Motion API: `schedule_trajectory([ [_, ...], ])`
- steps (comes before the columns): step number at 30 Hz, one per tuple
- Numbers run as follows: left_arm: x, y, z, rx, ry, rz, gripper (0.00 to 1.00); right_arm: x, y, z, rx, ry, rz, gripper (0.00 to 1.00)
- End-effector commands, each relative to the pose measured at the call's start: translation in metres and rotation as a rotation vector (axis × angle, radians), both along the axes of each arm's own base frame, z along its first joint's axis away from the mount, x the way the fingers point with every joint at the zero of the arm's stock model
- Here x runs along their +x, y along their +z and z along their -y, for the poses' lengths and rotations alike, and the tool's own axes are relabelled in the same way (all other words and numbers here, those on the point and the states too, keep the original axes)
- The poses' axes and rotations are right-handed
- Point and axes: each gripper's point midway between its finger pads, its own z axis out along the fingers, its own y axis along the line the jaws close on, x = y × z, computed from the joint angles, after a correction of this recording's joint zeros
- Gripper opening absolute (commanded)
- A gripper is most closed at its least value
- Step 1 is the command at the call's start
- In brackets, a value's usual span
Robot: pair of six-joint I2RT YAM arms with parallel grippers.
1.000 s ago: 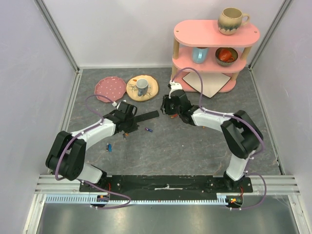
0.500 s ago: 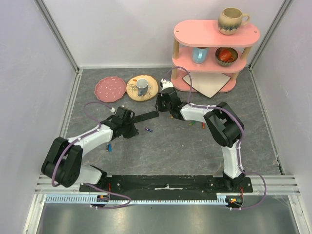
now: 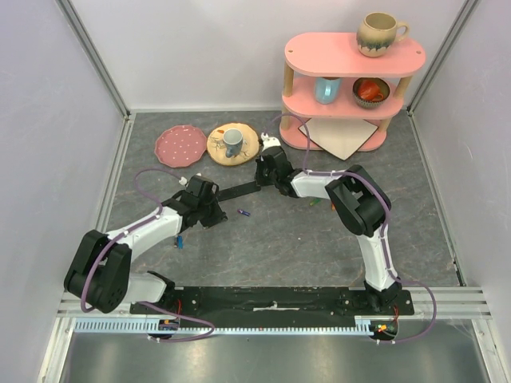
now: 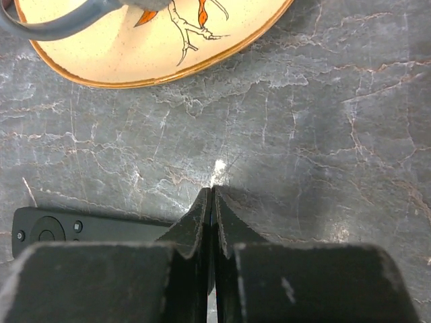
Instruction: Load the batteries into the remote control
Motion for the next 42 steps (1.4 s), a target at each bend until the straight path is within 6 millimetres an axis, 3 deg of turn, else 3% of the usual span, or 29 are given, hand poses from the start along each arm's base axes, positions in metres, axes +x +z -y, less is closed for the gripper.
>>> schedule_trajectory([
  [1,0.006,0.008,0.005,-0.048,0.022,0.03,0.02,-0.019,-0.003,0.004,0.023,0.012,-0.026,0.06],
  [5,0.008,0.006,0.006,-0.049,0.026,0.028,0.02,-0.046,-0.017,0.012,-0.01,0.034,-0.071,0.07],
  [7,0.011,0.006,0.007,-0.05,0.027,0.028,0.05,-0.053,-0.013,0.012,-0.006,0.041,-0.065,0.08],
  [9,0.013,0.006,0.009,-0.051,0.027,0.026,0.11,-0.066,-0.02,0.018,-0.013,0.043,-0.082,0.08],
  [10,0.015,0.006,0.01,-0.051,0.027,0.028,0.15,-0.07,-0.013,0.015,0.0,0.053,-0.072,0.08],
  [13,0.022,0.009,0.013,-0.059,0.027,0.038,0.41,-0.088,-0.013,0.008,0.01,0.093,-0.08,0.09],
  [17,0.031,0.009,0.017,-0.056,0.033,0.038,0.61,-0.105,-0.011,-0.01,0.012,0.146,-0.085,0.09],
  [19,0.037,0.012,0.018,-0.051,0.043,0.041,0.66,-0.107,-0.011,-0.011,0.008,0.129,-0.094,0.09],
  [23,0.048,0.02,0.017,-0.027,0.057,0.063,0.68,-0.1,-0.002,0.009,-0.015,0.042,-0.067,0.15],
  [25,0.057,0.028,0.018,-0.015,0.055,0.086,0.7,-0.096,0.015,0.02,0.004,0.007,-0.05,0.2],
  [26,0.06,0.026,0.018,-0.008,0.053,0.085,0.71,-0.097,0.017,0.028,-0.003,-0.01,-0.048,0.28],
  [27,0.068,0.033,0.022,-0.009,0.042,0.103,0.72,-0.095,0.032,0.031,0.012,-0.022,-0.024,0.31],
  [29,0.072,0.028,0.02,0.043,0.022,0.075,0.75,-0.099,0.039,0.043,-0.013,-0.039,-0.024,0.42],
  [30,0.081,0.027,0.022,0.067,0.021,0.062,0.78,-0.101,0.055,0.047,0.002,-0.048,0.004,0.44],
  [32,0.09,0.025,0.017,0.123,0.035,0.045,0.86,-0.11,0.06,0.056,-0.004,-0.048,0.003,0.47],
  [33,0.091,0.015,0.015,0.152,0.041,0.018,0.88,-0.112,0.077,0.059,0.021,-0.048,0.031,0.48],
  [36,0.101,0.009,0.009,0.211,0.068,0.004,0.87,-0.128,0.093,0.071,0.042,-0.042,0.051,0.5],
  [37,0.102,0.007,0.008,0.219,0.077,-0.009,0.85,-0.134,0.09,0.077,0.031,-0.042,0.04,0.5],
  [42,0.109,-0.004,0.007,0.264,0.086,-0.062,0.76,-0.149,0.112,0.092,0.059,-0.045,0.074,0.53],
])
